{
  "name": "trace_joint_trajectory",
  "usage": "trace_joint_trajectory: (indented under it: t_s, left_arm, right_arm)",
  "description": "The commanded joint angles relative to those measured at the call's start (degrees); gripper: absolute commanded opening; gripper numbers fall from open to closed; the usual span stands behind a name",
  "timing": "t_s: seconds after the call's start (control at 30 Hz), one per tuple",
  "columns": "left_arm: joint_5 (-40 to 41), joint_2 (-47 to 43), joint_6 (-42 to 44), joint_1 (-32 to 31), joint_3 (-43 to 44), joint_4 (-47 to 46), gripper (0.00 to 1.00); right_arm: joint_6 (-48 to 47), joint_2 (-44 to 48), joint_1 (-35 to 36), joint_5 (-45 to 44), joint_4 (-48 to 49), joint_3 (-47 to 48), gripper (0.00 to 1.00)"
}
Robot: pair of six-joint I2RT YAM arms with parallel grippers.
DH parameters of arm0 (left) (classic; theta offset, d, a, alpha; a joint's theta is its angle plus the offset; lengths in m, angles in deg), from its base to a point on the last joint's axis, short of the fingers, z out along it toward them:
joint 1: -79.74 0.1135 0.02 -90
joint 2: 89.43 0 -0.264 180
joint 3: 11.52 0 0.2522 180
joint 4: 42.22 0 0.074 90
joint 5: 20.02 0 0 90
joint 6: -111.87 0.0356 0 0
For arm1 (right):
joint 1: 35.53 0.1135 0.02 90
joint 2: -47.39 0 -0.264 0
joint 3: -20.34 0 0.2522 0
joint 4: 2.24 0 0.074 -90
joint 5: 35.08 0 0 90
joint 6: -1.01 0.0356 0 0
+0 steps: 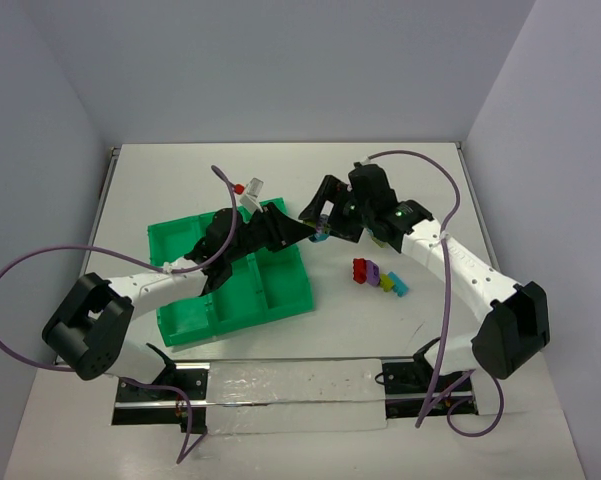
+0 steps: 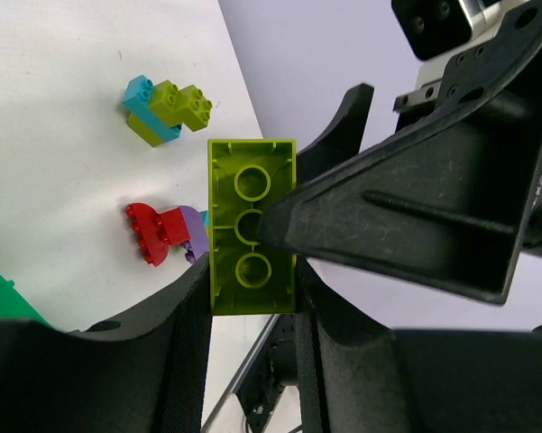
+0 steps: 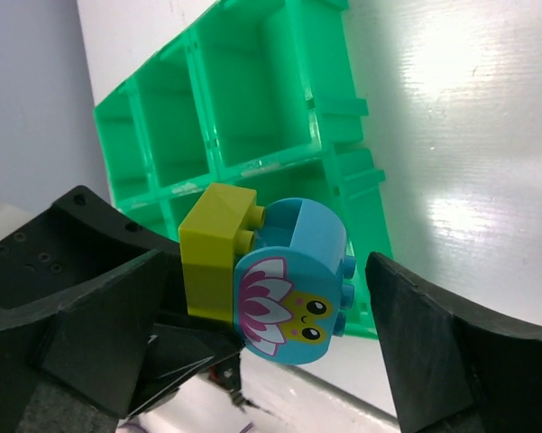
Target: Sort the legos into containers by color
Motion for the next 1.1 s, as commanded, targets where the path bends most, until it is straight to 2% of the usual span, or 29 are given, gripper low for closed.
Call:
trace_joint_trajectory:
  t_s: [0.0, 0.2, 0.3, 0.4, 0.5, 0.6, 0.7, 1.03, 1.07]
  left_arm:
    - [-0.9, -1.6, -1.1, 0.3, 1.7, -2.4, 0.0]
    - [-5.3, -4.2, 2.0, 3.9, 2.1, 0.9, 0.0]
    - [-12.9, -6.0, 3.3, 8.1, 2.6, 1.3, 0.0]
    - [-19.2, -7.0, 2.8, 10.8, 3.7, 0.8, 0.0]
    - [-23.7, -9.5, 2.3, 12.9, 5.0, 0.8, 0.0]
    - [-27.2, -11.5, 1.1, 13.7, 5.6, 0.3, 0.0]
    - [-28.9, -11.8, -0.6, 13.8, 6.5, -0.5, 0.0]
    - [-32.0, -12.5, -2.6, 13.8, 7.0, -2.6, 0.0]
    - [-32.3, -12.8, -2.2, 13.8, 7.2, -2.1, 0.0]
  right_arm:
    - [-3.7, 0.3, -3.2, 4.6, 2.2, 4.3, 1.0]
    - [-15.9, 7.3, -6.9, 12.6, 2.2, 5.2, 1.0]
    - [-23.8, 14.7, -7.9, 15.1, 3.2, 2.2, 1.0]
    - [-26.0, 18.9, -8.2, 15.4, 5.9, -1.7, 1.0]
    - [-25.4, 22.2, -8.2, 16.1, 11.9, -7.8, 1.0]
    - [-21.0, 25.4, -8.4, 13.8, 16.9, -11.6, 1.0]
    - [-21.6, 25.0, -9.2, 20.4, 17.7, -11.9, 1.0]
    - [-13.2, 22.1, -9.4, 35.5, 35.5, -17.2, 0.98]
    - [-11.1, 21.6, -9.4, 37.1, 39.6, -17.9, 0.97]
